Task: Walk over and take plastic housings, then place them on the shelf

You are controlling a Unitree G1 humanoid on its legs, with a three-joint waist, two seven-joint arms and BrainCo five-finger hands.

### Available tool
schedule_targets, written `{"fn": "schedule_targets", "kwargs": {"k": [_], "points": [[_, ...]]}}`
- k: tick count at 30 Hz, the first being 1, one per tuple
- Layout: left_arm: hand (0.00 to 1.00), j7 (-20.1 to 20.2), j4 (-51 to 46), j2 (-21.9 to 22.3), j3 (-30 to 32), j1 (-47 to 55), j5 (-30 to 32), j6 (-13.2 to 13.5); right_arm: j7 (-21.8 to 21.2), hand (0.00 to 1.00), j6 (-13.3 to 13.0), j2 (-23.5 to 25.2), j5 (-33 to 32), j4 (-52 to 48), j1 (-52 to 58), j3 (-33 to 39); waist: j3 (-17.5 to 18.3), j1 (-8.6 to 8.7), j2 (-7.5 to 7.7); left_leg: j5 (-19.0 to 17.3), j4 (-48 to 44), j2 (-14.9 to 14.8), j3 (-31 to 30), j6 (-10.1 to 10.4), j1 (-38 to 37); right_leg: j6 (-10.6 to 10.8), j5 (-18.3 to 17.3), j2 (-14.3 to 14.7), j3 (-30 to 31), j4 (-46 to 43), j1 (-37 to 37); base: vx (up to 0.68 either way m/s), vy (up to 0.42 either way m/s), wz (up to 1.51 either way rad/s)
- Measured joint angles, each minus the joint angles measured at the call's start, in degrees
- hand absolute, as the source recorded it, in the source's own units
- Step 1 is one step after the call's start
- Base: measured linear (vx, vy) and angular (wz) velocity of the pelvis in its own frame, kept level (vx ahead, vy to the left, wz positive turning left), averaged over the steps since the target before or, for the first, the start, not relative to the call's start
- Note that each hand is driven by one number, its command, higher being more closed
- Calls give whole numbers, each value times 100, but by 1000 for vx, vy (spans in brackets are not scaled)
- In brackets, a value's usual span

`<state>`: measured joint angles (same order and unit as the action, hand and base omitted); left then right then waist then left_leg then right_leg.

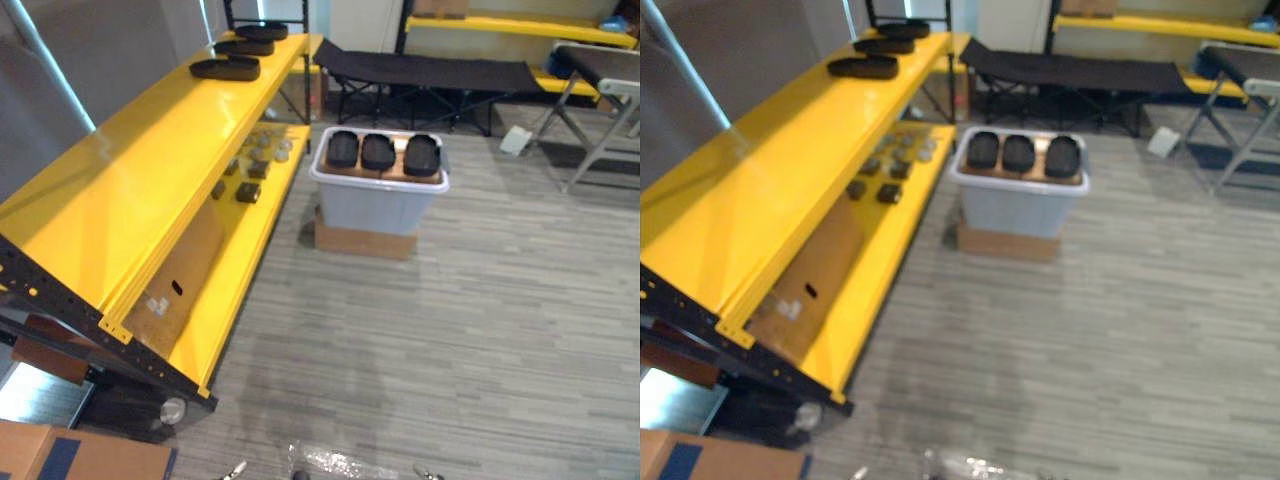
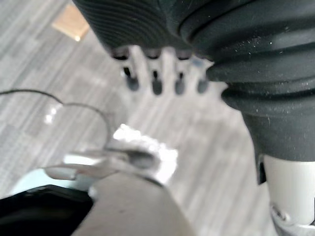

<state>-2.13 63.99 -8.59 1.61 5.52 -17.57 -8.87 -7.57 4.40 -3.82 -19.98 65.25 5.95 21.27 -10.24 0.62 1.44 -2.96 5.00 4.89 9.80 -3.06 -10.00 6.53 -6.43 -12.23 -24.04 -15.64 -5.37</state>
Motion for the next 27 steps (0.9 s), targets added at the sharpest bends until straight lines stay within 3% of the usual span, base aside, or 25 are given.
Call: {"fn": "schedule_targets", "kwargs": {"k": [2, 3, 6, 8, 9, 11, 13, 14, 15, 16, 17, 18, 19, 20, 22, 24, 25, 26, 27], "points": [[0, -2, -7, -66, -80, -165, 10, -25, -29, 0, -9, 0, -168, -124, -27, 5, -204, 31, -8, -51, -24, -62, 33, -57, -211, -134, -100, -252, 232, -1652, 779, 125, 108, -26], [0, 0, -4, -136, -79, -208, 1, -63, -163, 0, -27, 83, -172, -116, 5, 69, -312, 49, 55, -130, -23, -135, 55, -66, -321, -187, -385, -235, 395, -1931, 1004, 130, 60, -17], [0, 20, 21, -235, -60, -334, 10, -153, -387, 0, -78, 251, -146, -114, 145, 205, -342, 82, 167, -271, -23, -406, 49, 73, -408, -145, -451, 153, 419, -1166, 1358, 100, -7, -5], [0, 20, 18, -220, 4, -384, 3, -147, -406, 0, -75, 279, -106, -107, 271, 275, -341, 133, 160, -358, -25, -524, 41, 181, -420, -106, -156, 326, 488, -333, 1548, 173, -43, 3], [0, 20, 19, -200, 107, -375, -17, -148, -410, 0, -58, 328, 2, -98, 380, 396, -341, 163, 160, -447, -27, -543, 38, 287, -504, -130, 154, 365, 575, 149, 1611, 334, -99, 3], [0, 23, 9, -131, 362, -363, -62, -140, -451, 0, -51, 403, 134, -117, 584, 523, -342, 172, 160, -825, -365, -555, 32, 398, -580, -139, 499, 365, 812, 478, 1619, 374, -141, 4], [0, -14, -234, 60, 723, -301, -267, -103, -478, 0, 100, 479, 221, -85, 790, 527, -314, 172, 80, -1614, -1171, -728, 2, 509, -584, -342, 479, 380, 1003, 96, 1635, 383, -200, 13], [0, -47, -329, 188, 850, -272, -369, -80, -508, 0, 150, 464, 232, -82, 864, 587, -262, 178, -32, -1884, -1420, -898, -1, 633, -585, -490, 366, 467, 1000, -141, 1635, 469, -262, 19], [0, -93, -450, 328, 999, -108, -490, -42, -524, 0, 190, 355, 283, -108, 931, 577, -127, 186, -148, -2035, -1788, -1112, 8, 768, -566, -442, 409, 643, 993, -202, 1590, 526, -281, 22], [0, -132, -488, 506, 1176, -127, -512, 15, -505, 0, 203, 239, 352, -112, 882, 578, -85, 179, -274, -2060, -3048, -1469, 22, 927, 26, -499, 336, 818, 854, -245, 1508, 528, -307, 18], [0, -141, -513, 606, 1262, -125, -544, 15, -500, 0, 194, 186, 396, -137, 864, 563, -37, 176, -317, -1890, -3795, -1640, 29, 1024, 416, -567, 312, 881, 812, -158, 1458, 562, -298, 21], [0, -264, -631, 739, 1469, -176, -659, 127, -443, 0, 124, 71, 460, -196, 723, 571, -129, 154, -431, -1498, -5103, -1986, 38, 954, 991, -648, 290, 1040, 721, 88, 1110, 583, -289, 25], [0, -318, -637, 713, 1570, -265, -848, 120, -351, 0, 8, -11, 515, -167, 531, 578, -326, 141, -507, -1537, -5739, -2165, 138, 953, 1193, -698, 271, 1150, 661, 435, 486, 599, -254, 24], [0, -348, -590, 694, 1563, -293, -918, 97, -340, 0, -58, -42, 514, -131, 412, 576, -399, 130, -473, -1579, -5790, -2141, 207, 946, 1229, -707, 265, 1137, 667, 585, 191, 634, -241, 18], [0, -367, -541, 747, 1557, -287, -966, 70, -325, 0, -363, -97, 496, -148, 133, 579, -440, -7, -413, -1644, -5325, -1776, 308, 890, 1490, -707, 264, 992, 705, 949, -412, 505, -141, -6], [0, -310, -665, 734, 1524, -259, -825, 120, -274, 0, -669, -136, 472, -379, -397, 569, -444, -190, -424, -1459, -3719, -1159, 294, 834, 2133, -654, 193, 778, 767, 1236, -713, 385, 12, -24], [0, -300, -669, 717, 1532, -247, -795, 158, -280, 0, -699, -159, 447, -437, -501, 568, -444, -238, -423, -1213, -3138, -1018, 267, 819, 2271, -592, 101, 724, 790, 1249, -730, 353, 85, -25], [0, -274, -663, 690, 1527, -145, -586, 222, -302, 0, -721, -167, 349, -574, -612, 541, -447, -334, -479, -723, -2101, -899, 115, 841, 2469, -440, -120, 734, 818, 1311, -860, 294, 104, -22], [0, -261, -645, 697, 1506, 7, -455, 251, -325, 0, -722, -181, 246, -610, -646, 439, -469, -385, -529, -273, -1911, -916, -12, 831, 2543, -438, -287, 791, 852, 1334, -1026, 411, 181, -31]]}}
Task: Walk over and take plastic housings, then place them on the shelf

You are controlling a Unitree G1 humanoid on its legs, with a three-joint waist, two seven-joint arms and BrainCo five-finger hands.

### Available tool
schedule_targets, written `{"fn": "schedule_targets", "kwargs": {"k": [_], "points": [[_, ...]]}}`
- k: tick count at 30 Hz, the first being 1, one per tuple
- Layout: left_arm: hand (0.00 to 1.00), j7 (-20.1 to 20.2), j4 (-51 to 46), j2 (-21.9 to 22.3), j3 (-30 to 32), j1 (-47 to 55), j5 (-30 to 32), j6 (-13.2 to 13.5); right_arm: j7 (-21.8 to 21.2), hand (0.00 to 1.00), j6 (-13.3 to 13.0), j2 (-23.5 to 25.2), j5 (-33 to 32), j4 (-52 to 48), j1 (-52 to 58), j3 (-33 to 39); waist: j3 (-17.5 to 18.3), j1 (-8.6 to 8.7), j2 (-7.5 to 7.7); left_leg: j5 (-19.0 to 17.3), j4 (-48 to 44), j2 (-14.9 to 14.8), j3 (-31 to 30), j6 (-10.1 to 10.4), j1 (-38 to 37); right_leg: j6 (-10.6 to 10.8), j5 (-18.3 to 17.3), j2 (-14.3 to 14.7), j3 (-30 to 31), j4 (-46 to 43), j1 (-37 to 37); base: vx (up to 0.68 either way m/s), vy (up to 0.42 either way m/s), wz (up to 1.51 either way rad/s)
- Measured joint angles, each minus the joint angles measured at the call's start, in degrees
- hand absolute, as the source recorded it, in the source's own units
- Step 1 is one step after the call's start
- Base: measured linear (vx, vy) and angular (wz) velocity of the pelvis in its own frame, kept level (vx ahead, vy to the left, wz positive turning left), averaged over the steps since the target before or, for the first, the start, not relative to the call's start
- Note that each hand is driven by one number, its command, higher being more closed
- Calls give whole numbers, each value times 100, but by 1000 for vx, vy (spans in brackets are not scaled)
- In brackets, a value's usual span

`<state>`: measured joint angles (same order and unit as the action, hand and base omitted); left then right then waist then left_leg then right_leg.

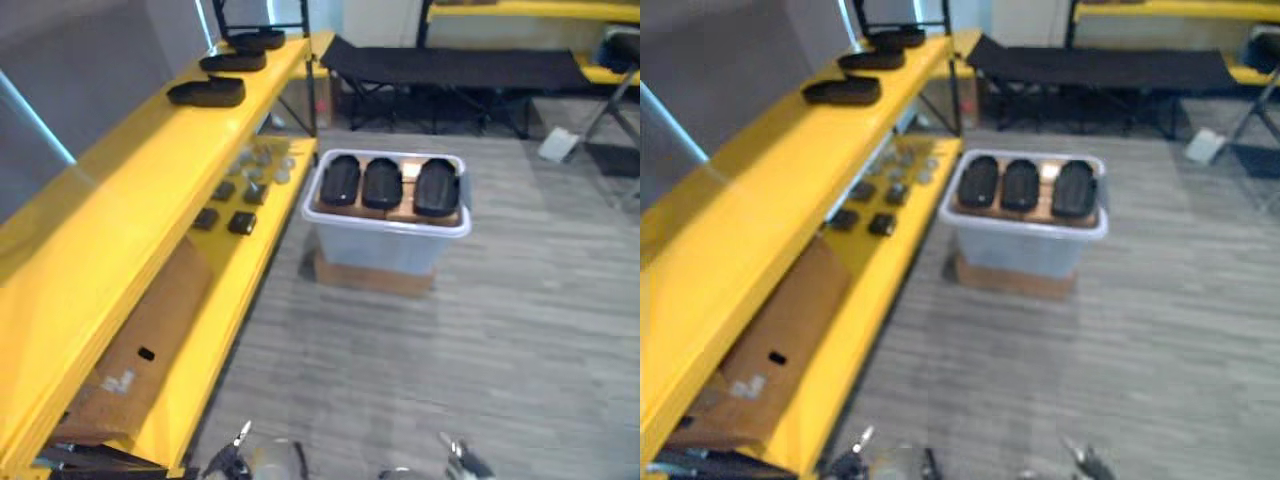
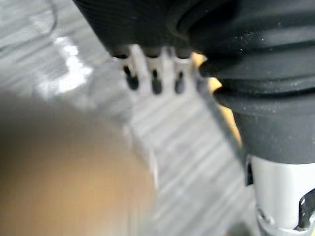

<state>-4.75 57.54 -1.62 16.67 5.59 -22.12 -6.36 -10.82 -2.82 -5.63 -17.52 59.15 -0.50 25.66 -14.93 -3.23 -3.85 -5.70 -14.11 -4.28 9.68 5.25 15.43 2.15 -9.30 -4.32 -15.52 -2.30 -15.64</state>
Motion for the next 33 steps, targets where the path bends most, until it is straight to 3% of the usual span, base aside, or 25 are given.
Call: {"fn": "schedule_targets", "kwargs": {"k": [1, 2, 3, 5, 6, 7, 8, 9, 11, 12, 13, 14, 16, 17, 18, 19, 20, 21, 22, 24, 25, 27, 30, 32, 33], "points": [[0, 17, 64, 3, -8, 159, 77, -5, -26, 0, 39, 11, -97, 0, 14, -176, 26, -89, 67, 402, -107, 8, 20, -114, -63, 17, -187, -36, 101, -4, -159, 464, 226, -22], [0, 41, 157, -59, 4, 334, 79, 2, -51, 0, 72, 98, -229, 18, 40, -374, 87, -115, 273, 520, -379, 127, 46, -312, -28, -142, -532, -154, 172, -123, -234, 584, 252, -12], [0, 28, 227, -181, -2, 367, 83, 4, -23, 0, 193, 158, -308, 68, -24, -391, 83, -135, 427, 294, -731, 208, 66, -600, 14, -296, -764, -292, 177, -421, -212, 497, 185, 9], [0, -2, 250, -273, -73, 341, 90, 9, 65, 0, 315, 163, -326, 191, -25, -512, 108, -82, 591, 82, -841, 369, 11, -767, -25, -80, -562, -414, 373, -1066, -22, 501, 161, 25], [0, 1, 238, -337, -190, 313, 145, 59, 112, 0, 389, 176, -329, 297, -42, -595, 111, -89, 635, -35, -716, 405, 30, -795, -247, 205, -350, -510, 576, -2019, 339, 580, 226, 6], [0, -11, 239, -356, -216, 308, 193, 104, 129, 0, 427, 235, -342, 427, -69, -610, 76, -77, 640, -192, -497, 407, 47, -798, -644, 676, 97, -674, 662, -3354, 901, 470, 203, -11], [0, -20, 241, -368, -240, 292, 190, 126, 137, 0, 425, 275, -352, 502, -56, -604, 54, -51, 626, -243, -387, 407, 39, -789, -867, 740, 84, -725, 686, -3949, 1132, 471, 170, -17], [0, -46, 237, -427, -438, 249, 168, 238, 170, 0, 354, 355, -292, 585, 88, -580, 42, -24, 620, -344, -180, 423, 54, -746, -1328, 573, -277, -843, 577, -4571, 1458, 480, 126, 1], [0, -34, 193, -481, -593, 163, -60, 428, 178, 0, 209, 321, -195, 537, 196, -549, 62, 67, 599, -467, -14, 385, 68, -720, -1842, 364, -597, -864, 241, -4322, 1749, 447, 65, 13], [0, 5, 154, -494, -620, -28, -67, 511, 189, 0, 166, 312, -195, 535, 199, -543, 81, 124, 580, -547, 0, 312, 38, -673, -1984, 307, -662, -815, 76, -3645, 1952, 487, -43, 32], [0, 80, -23, -487, -629, -304, -112, 548, 216, 0, 126, 314, -194, 485, 167, -461, 81, 126, 529, -645, -4, 174, 4, -564, -2032, 322, -577, -746, 59, -2622, 2260, 419, -50, 32], [0, 96, -32, -485, -626, -351, -144, 553, 219, 0, 125, 313, -189, 478, 162, -413, 83, 123, 509, -667, -8, 127, -6, -536, -2056, 301, -505, -728, 57, -2401, 2307, 434, -89, 30], [0, 138, -98, -468, -590, -529, -291, 587, 223, 0, 129, 317, -119, 428, 182, -215, 149, 97, 380, -812, -24, -196, -64, -297, -2164, 183, 124, -585, 58, -1354, 2472, 427, -130, 14], [0, 138, -125, -467, -485, -514, -399, 545, 214, 0, 132, 340, 6, 344, 247, -227, 190, 89, 355, -942, -23, -379, -40, -80, -2357, 129, 710, -488, 53, -945, 2465, 461, -187, -5], [0, 131, -152, -465, -345, -420, -459, 485, 208, 0, 142, 422, 76, 281, 304, -268, 265, 80, 458, -1053, -25, -432, -7, 105, -2550, 25, 1513, -461, 60, -842, 2475, 469, -215, -5], [0, 121, -161, -473, -290, -363, -460, 470, 207, 0, 144, 491, 116, 263, 355, -329, 352, 92, 582, -1107, -32, -418, 10, 195, -2617, -123, 1994, -475, 60, -871, 2492, 539, -336, -8], [0, 107, -149, -387, -159, -237, -463, 418, 206, 0, 156, 551, 155, 262, 453, -397, 525, 68, 699, -1233, -51, -436, 25, 371, -2733, -61, 1779, -478, -74, -986, 2444, 639, -422, -31], [0, 89, -15, -125, -139, -209, -499, 383, 209, 0, 210, 447, 202, 306, 419, -431, 669, -14, 485, -1289, -93, -675, 47, 454, -2746, -3, 1484, -243, -55, -897, 2435, 686, -459, -36], [0, 45, 116, 206, -148, -214, -596, 314, 208, 0, 217, 254, 303, 307, 355, -498, 617, 30, 171, -1241, -263, -853, 12, 511, -2712, -73, 1418, -64, -89, -871, 2370, 387, -265, -37], [0, 18, 248, 277, -132, -215, -705, 267, 202, 0, 300, 29, 479, 370, 368, -494, 583, 97, -14, -976, -1041, -933, -190, 494, -2446, -76, 1223, 13, -110, -764, 2117, 283, -213, 1], [0, -11, 294, 273, -143, -170, -704, 276, 196, 0, 300, -42, 559, 428, 387, -591, 578, 93, -28, -735, -1778, -942, -366, 475, -2154, -85, 1192, 7, -104, -582, 1879, 235, -196, 5], [0, -34, 244, 244, -202, -77, -702, 407, 174, 0, 237, -124, 753, 502, 426, -758, 563, 51, -29, -911, -2660, -1001, -407, 460, -1682, -129, 1098, -2, -138, -225, 1438, 153, -129, 3], [0, -60, 206, 165, -425, -18, -644, 499, 43, 0, -223, -129, 1266, 410, 443, -1000, 560, 73, -24, -868, -1427, -977, 131, 270, -1346, 24, 1028, -45, -252, -9, 1130, 112, -23, 6], [0, -48, 202, 121, -436, -21, -520, 501, -160, 0, -546, -194, 1560, -17, 571, -1614, 552, 77, -18, -342, -548, -855, 143, 132, -1159, 137, 1070, -44, -307, 102, 1135, 97, 92, 7], [0, -24, 198, -25, -482, -36, -361, 511, -428, 0, -680, -222, 1732, -387, 626, -2301, 569, 72, 129, -307, -357, -695, 143, 133, -1167, 243, 1143, -159, -334, 249, 1134, 105, 132, 12]]}}
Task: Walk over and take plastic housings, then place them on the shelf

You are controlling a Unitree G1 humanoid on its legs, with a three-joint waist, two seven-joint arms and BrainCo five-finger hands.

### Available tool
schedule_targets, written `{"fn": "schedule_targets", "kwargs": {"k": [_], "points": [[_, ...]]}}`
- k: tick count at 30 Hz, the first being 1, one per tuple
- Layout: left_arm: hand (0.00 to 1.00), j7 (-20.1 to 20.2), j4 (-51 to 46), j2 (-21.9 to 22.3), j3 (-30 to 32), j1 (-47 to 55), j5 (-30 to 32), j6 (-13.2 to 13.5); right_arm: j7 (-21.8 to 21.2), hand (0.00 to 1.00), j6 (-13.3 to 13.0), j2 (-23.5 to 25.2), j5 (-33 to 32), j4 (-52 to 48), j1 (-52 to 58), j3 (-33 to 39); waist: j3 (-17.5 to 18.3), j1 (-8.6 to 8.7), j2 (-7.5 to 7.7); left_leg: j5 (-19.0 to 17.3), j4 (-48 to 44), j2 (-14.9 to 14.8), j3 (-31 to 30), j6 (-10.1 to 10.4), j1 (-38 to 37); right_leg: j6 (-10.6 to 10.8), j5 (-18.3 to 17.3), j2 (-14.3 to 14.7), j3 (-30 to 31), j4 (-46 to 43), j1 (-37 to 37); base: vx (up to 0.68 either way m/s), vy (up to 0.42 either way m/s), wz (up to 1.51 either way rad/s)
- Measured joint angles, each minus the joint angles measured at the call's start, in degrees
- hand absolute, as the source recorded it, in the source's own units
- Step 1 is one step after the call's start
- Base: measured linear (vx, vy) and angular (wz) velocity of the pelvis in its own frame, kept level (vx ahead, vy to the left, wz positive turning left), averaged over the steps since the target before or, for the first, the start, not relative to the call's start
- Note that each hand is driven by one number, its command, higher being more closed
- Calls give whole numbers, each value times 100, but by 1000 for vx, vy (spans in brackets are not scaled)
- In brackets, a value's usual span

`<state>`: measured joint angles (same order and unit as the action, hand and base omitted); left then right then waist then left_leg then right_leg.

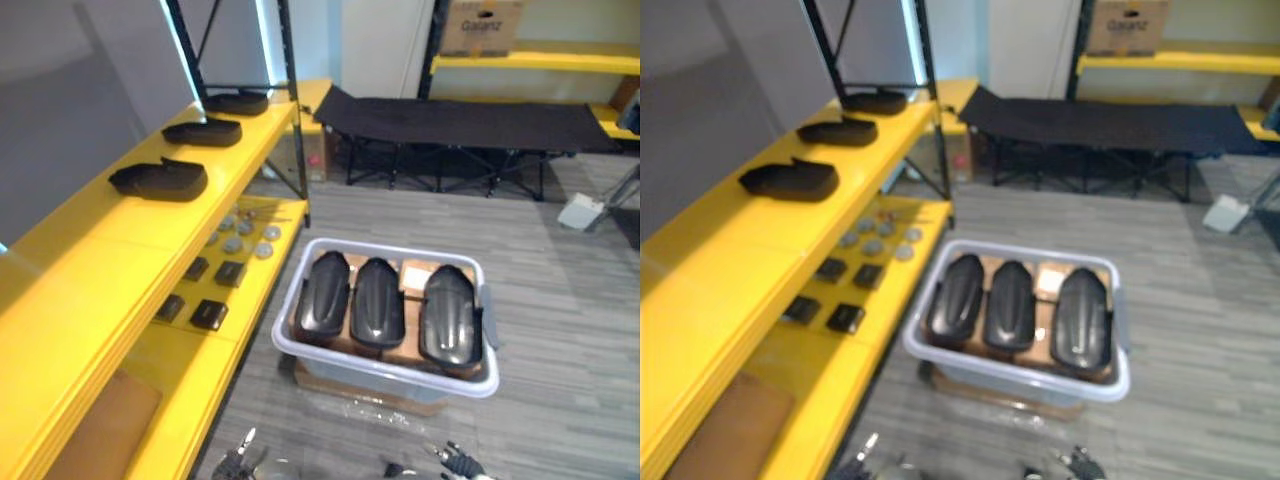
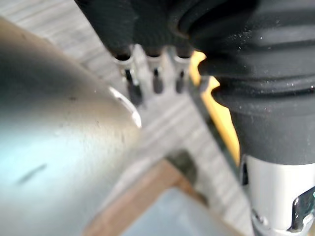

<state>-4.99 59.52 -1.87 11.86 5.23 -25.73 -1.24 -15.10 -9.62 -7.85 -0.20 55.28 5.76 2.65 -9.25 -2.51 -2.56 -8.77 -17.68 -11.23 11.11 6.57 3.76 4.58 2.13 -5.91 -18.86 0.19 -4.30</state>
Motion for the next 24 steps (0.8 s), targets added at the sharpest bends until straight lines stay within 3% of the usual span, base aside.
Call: {"fn": "schedule_targets", "kwargs": {"k": [1, 3, 4, 5, 6, 8, 10, 12, 14, 16, 18, 20, 22, 24], "points": [[0, 7, 4, -116, -140, -70, 159, 12, -412, 0, -179, -27, 139, -403, -9, -702, -28, 9, 161, 77, 187, 152, 18, -72, 23, 83, 57, -123, -27, 85, 42, 111, 124, 17], [0, 46, -9, -312, -336, -159, 221, 63, -974, 0, -400, -82, 277, -801, -204, -1817, -169, -18, 341, 118, 273, 330, -41, -137, 93, 158, 110, -270, -117, 97, 53, 103, 106, 25], [0, 67, -8, -373, -418, -181, 253, 87, -1110, 0, -457, -84, 332, -930, -265, -2235, -181, -27, 351, 113, 268, 395, -119, -154, 155, 186, 130, -313, -173, 98, 68, 114, 119, 46], [0, 87, -16, -456, -514, -230, 410, 118, -1404, 0, -576, -165, 295, -1276, -460, -3203, -176, -98, 444, 91, 232, 477, -208, -205, 249, 224, 144, -389, -302, 98, 69, 107, 119, 52], [0, 76, -26, -504, -600, -317, 505, 133, -1664, 0, -586, -260, 181, -1758, -752, -4135, -222, -220, 453, 66, 197, 541, -272, -247, 326, 251, 154, -434, -351, 107, 72, 131, 132, 45], [0, 66, -37, -542, -652, -403, 621, 175, -1966, 0, -525, -243, -227, -2404, -1302, -5131, -330, -388, 478, 52, 139, 612, -339, -273, 385, 276, 169, -480, -460, 145, 43, 103, 86, 34], [0, 97, -37, -637, -781, -409, 767, 217, -1952, 0, -441, -17, -770, -3140, -1935, -5542, -419, -513, 524, 31, 108, 656, -458, -307, 441, 276, 176, -489, -612, 148, 4, 70, 42, 33], [0, 104, -9, -678, -846, -361, 1145, 213, -1478, 0, -243, 263, -1384, -3600, -2425, -5270, -459, -588, 594, 26, 100, 660, -511, -314, 427, 274, 178, -487, -639, 137, -39, 38, 34, 15], [0, 131, -9, -733, -882, -275, 1570, 270, -434, 0, -27, 563, -1780, -4075, -2898, -4280, -482, -613, 635, -17, 54, 656, -500, -326, 422, 273, 178, -480, -617, 96, -21, -12, 41, -2], [0, 140, -13, -708, -893, -164, 1601, 402, 716, 0, 107, 598, -1929, -4591, -3267, -3060, -587, -587, 591, -150, -128, 608, -330, -357, 423, 281, 186, -478, -413, 16, 53, -60, 74, -41], [0, 137, -63, -671, -948, -172, 1599, 522, 1600, 0, 138, 319, -1718, -5088, -3468, -1879, -766, -550, 557, -299, -348, 525, -97, -385, 487, 298, 225, -472, -133, -6, 185, -138, 120, -62], [0, 126, -160, -701, -1004, -191, 1596, 601, 2110, 0, 86, 10, -1615, -5297, -3496, -1127, -907, -410, 548, -395, -575, 438, 8, -400, 683, 305, 272, -440, 13, -46, 365, -133, 81, -52], [0, 81, -304, -824, -1022, -329, 1569, 616, 2772, 0, 57, -494, -1466, -5497, -3374, -136, -1253, -241, 617, -444, -785, 282, 185, -396, 951, 261, 401, -342, 248, -49, 695, -178, 38, -56], [0, 16, -417, -941, -1015, -420, 1543, 605, 3164, 0, 52, -775, -1494, -5531, -3146, 384, -1479, -113, 718, -462, -912, 149, 254, -372, 1108, 203, 472, -229, 383, -29, 866, -134, -33, -44]]}}
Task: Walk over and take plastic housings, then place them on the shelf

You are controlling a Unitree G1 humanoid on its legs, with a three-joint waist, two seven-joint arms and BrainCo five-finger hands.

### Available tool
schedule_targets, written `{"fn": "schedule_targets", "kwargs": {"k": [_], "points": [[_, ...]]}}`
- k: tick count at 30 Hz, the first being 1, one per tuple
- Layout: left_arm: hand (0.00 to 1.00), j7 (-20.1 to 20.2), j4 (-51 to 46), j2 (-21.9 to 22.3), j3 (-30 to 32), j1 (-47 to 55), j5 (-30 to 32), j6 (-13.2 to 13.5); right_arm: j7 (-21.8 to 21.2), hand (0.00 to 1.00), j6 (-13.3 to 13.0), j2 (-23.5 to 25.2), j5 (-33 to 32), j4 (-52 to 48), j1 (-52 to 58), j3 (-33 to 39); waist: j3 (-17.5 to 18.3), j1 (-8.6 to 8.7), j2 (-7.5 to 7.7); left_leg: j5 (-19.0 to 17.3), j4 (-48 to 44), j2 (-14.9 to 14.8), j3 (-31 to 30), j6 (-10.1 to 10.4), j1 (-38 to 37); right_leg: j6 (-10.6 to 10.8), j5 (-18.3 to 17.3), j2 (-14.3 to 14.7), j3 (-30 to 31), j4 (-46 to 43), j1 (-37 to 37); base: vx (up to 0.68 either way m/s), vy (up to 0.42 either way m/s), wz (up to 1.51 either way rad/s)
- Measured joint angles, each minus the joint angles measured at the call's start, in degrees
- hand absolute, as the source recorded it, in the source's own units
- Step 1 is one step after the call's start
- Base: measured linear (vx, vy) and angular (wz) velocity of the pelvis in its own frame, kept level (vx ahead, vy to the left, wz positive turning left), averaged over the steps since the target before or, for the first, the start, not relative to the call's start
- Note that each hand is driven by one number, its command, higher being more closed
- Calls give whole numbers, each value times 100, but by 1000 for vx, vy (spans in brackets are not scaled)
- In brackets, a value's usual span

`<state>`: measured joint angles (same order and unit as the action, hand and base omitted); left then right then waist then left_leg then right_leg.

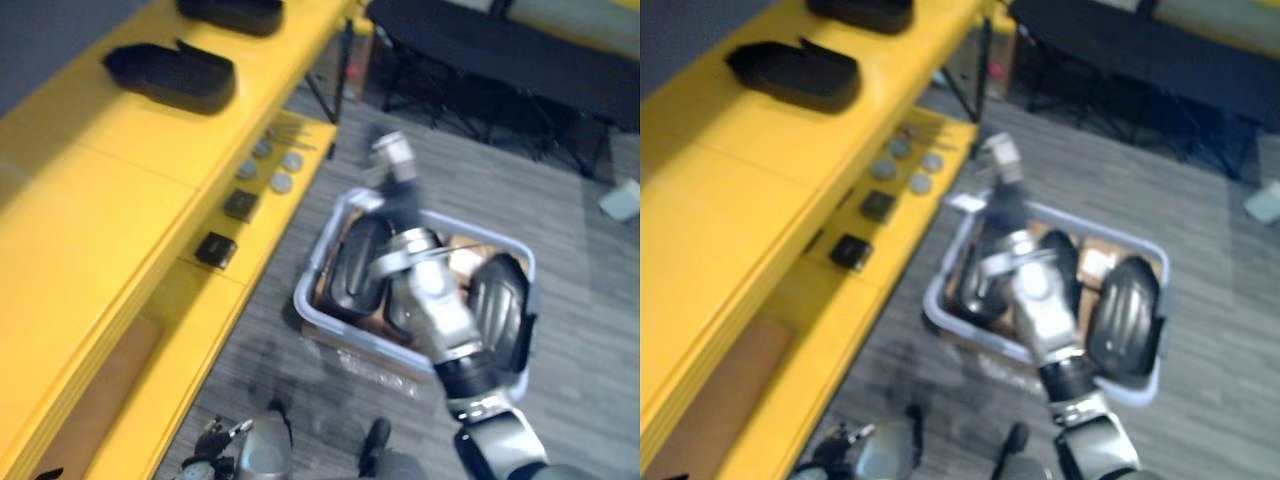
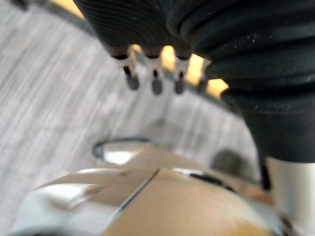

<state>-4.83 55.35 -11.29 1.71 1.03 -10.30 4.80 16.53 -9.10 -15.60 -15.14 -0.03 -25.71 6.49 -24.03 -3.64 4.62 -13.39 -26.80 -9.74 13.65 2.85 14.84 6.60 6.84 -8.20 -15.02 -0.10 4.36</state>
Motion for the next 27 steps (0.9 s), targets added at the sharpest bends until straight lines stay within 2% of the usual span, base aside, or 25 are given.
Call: {"fn": "schedule_targets", "kwargs": {"k": [3, 7, 10, 12, 15, 17, 19, 24, 27], "points": [[0, -110, -67, -113, 47, -38, 0, -15, 440, 0, 18, -65, -287, -352, 722, 639, -139, 118, 112, -83, -172, -273, 172, 94, 26, -84, 59, 245, 239, 54, 105, -58, -68, -45], [0, -145, -69, -212, 55, -25, 11, -51, 583, 0, 3, -133, -799, -550, 1482, 1291, -199, 302, 186, -104, -187, -447, 301, 128, 25, -156, 100, 407, 419, 109, 210, -23, -105, -34], [0, -142, -76, -252, 73, 9, -59, 36, 429, 0, -43, -134, -996, 33, 1849, 1441, -227, 330, 225, -171, -270, -560, 432, 176, 36, -193, 119, 500, 666, 62, 396, -48, -50, -49], [0, -138, -96, -253, 82, 10, -117, 124, 359, 0, -130, -135, -979, 841, 1815, 1446, -234, 321, 222, -235, -381, -562, 347, 144, 143, -210, 150, 535, 790, 34, 556, -85, -55, -39], [0, -134, -280, -239, 51, 5, -163, 305, 464, 0, -192, -186, -943, 1996, 1625, 1575, -292, 283, 160, -338, -583, -497, 31, 106, 459, -197, 154, 532, 778, -106, 785, -80, -2, 1], [0, -131, -376, -215, 8, -36, -326, 369, 615, 0, -194, -367, -973, 2628, 1407, 1649, -389, 253, 102, -350, -655, -407, -126, 82, 581, -170, 158, 468, 714, -168, 825, -75, 44, 30], [0, -130, -488, -146, -83, -121, -326, 378, 920, 0, -207, -739, -1136, 3481, 1183, 1834, -466, 164, -21, -318, -676, -207, -335, 11, 778, -95, 148, 303, 499, -210, 875, -77, 81, 48], [0, -176, -453, -64, -99, -284, -336, 226, 1134, 0, -371, -1295, -1387, 4437, 657, 1972, -504, 131, -100, -4, -333, 262, -516, -136, 1064, 54, 254, -71, 224, -69, 1034, -40, 66, 45], [0, -176, -455, -48, -267, -365, -488, 209, 1124, 0, -416, -1623, -1362, 4669, 142, 1919, -582, 117, -260, 60, -251, 367, -495, -182, 1171, 73, 317, -160, 214, -30, 1154, -20, 19, 8]]}}
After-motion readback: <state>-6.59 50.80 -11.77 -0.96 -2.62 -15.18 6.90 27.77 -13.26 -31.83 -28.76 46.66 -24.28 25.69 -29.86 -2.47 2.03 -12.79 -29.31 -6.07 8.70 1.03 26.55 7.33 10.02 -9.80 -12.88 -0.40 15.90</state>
